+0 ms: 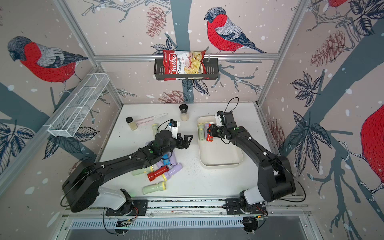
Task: Put the flashlights into the storage boxes
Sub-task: Pick up the flashlight from the center of the board, then place the flashlight at the storage box.
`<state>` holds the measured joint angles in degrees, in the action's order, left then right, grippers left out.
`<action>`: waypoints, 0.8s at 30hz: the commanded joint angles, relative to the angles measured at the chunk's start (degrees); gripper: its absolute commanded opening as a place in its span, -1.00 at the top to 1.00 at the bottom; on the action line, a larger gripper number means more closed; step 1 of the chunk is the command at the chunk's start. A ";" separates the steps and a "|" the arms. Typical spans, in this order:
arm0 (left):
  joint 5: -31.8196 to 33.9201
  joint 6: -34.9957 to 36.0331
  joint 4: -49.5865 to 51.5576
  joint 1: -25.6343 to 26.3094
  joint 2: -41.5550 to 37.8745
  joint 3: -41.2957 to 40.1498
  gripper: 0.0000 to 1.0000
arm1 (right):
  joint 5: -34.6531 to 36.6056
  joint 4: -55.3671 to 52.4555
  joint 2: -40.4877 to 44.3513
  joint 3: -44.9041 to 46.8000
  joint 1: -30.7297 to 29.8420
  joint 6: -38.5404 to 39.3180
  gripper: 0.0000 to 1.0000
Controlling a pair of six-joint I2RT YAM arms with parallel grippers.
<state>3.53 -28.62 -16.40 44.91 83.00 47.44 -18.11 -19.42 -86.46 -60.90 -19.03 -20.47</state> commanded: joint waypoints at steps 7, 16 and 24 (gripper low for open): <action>3.85 -4.30 10.18 -0.52 7.16 7.22 -0.84 | 3.87 -12.12 -9.95 -8.40 4.51 8.38 0.32; 0.57 -5.74 13.47 -2.34 11.21 11.99 -0.84 | 3.53 -14.28 -18.78 -14.79 5.14 9.96 0.29; -1.55 -6.36 12.41 -4.02 11.12 11.44 -0.84 | 1.15 -14.35 -25.38 -21.12 5.56 10.33 0.24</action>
<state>3.01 -34.48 -3.60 41.36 94.32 59.00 -15.38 -33.54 -110.59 -80.36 -13.67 -10.63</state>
